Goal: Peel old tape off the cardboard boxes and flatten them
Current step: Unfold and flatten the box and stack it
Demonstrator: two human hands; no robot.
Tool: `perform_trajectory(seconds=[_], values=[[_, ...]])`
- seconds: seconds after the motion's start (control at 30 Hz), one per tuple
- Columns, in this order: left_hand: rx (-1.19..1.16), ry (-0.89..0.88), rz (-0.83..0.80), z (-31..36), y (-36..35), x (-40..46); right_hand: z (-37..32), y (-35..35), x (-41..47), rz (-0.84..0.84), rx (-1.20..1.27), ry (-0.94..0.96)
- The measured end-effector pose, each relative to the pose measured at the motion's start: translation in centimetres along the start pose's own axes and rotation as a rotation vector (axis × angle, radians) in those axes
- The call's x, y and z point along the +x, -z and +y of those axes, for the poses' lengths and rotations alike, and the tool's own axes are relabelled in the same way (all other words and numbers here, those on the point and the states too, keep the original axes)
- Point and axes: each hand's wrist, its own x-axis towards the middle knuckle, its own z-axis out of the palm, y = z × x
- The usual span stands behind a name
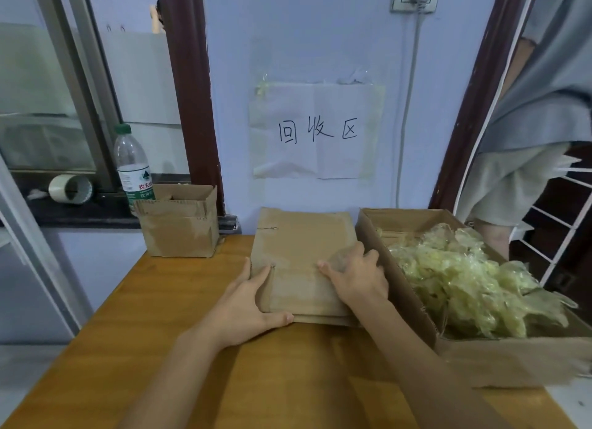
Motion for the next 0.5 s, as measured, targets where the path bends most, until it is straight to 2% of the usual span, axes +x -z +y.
perform_trajectory(seconds=[0.2, 0.4, 0.5], values=[[-0.027, -0.027, 0.081, -0.4, -2.3, -0.7, 0.2, -2.3, -0.4, -0.048, 0.001, 0.048], [0.095, -0.113, 0.204, -1.6, -3.8, -0.1, 0.3, -2.4, -0.1, -0.064, -0.052, 0.08], [0.107, -0.082, 0.196, -1.6, -3.5, 0.5, 0.1, -2.2, 0.5, -0.098, -0.075, 0.063]])
